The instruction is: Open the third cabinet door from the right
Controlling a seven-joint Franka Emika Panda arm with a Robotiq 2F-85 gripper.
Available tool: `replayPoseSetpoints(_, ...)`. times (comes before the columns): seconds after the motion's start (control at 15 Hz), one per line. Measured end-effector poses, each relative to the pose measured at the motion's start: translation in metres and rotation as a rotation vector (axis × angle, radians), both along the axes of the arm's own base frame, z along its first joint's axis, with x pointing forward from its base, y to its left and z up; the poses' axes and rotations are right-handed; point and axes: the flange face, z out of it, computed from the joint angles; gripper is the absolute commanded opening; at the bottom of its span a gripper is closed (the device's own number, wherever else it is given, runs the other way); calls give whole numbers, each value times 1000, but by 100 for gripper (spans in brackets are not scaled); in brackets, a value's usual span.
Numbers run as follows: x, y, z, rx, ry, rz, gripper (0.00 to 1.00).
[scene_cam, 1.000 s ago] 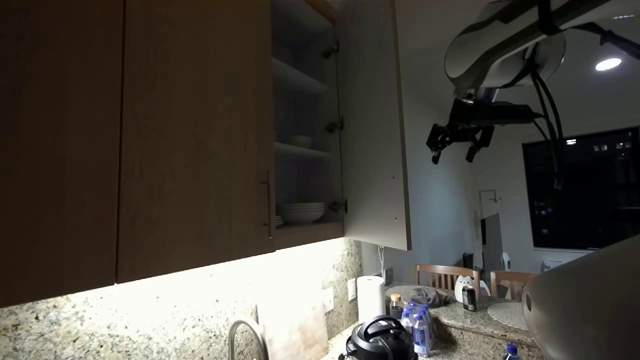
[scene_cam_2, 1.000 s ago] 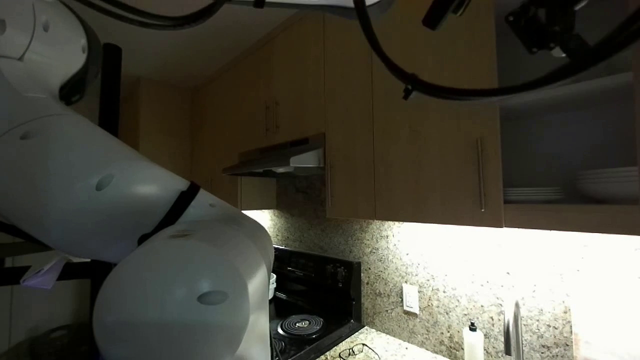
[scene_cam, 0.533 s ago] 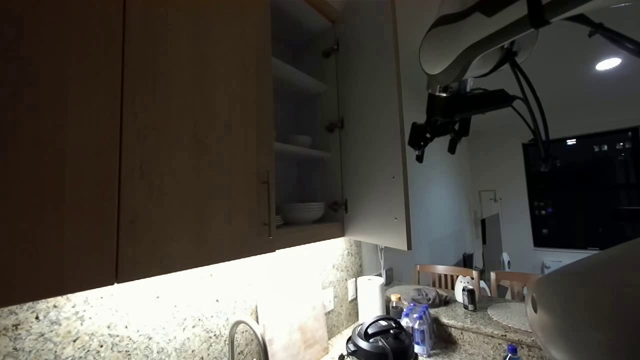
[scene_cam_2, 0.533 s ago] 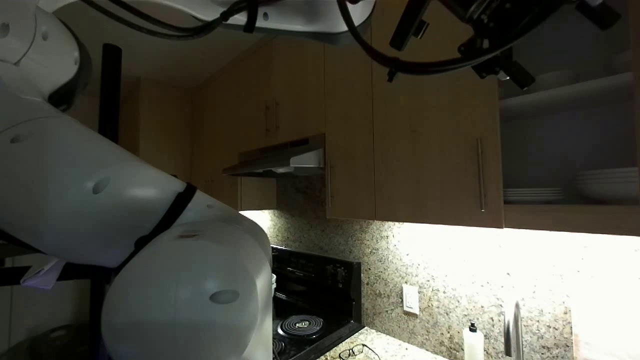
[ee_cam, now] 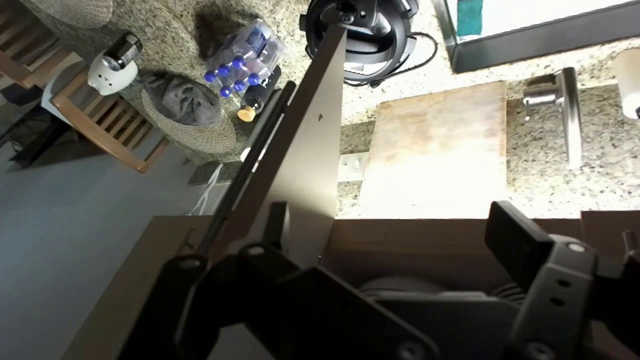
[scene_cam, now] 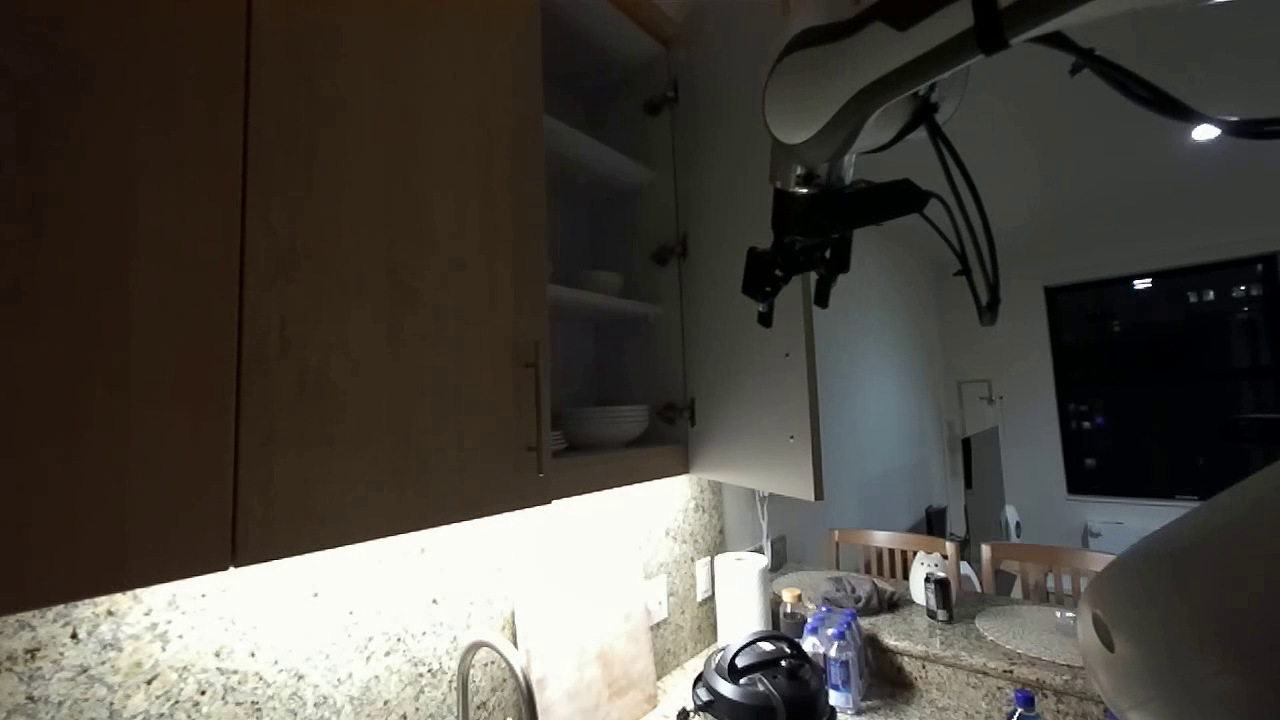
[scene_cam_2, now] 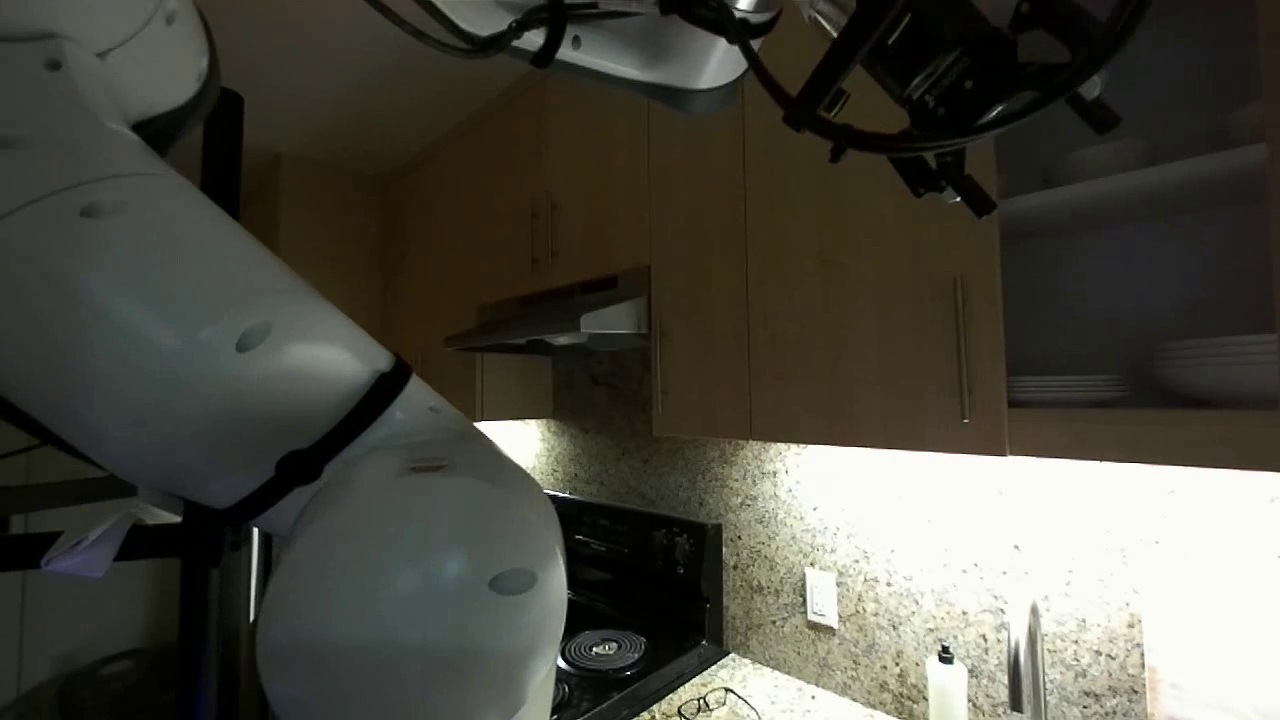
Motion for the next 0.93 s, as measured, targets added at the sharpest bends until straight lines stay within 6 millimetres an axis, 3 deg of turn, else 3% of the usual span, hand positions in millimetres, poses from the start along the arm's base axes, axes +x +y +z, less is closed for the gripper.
replayPoseSetpoints(0.2, 31, 11, 2, 6, 18, 56, 100)
replayPoseSetpoints(0.47, 73, 9, 9, 18, -42, 86, 100)
replayPoseSetpoints(0.93, 139, -34, -4, 70, -112, 21, 100)
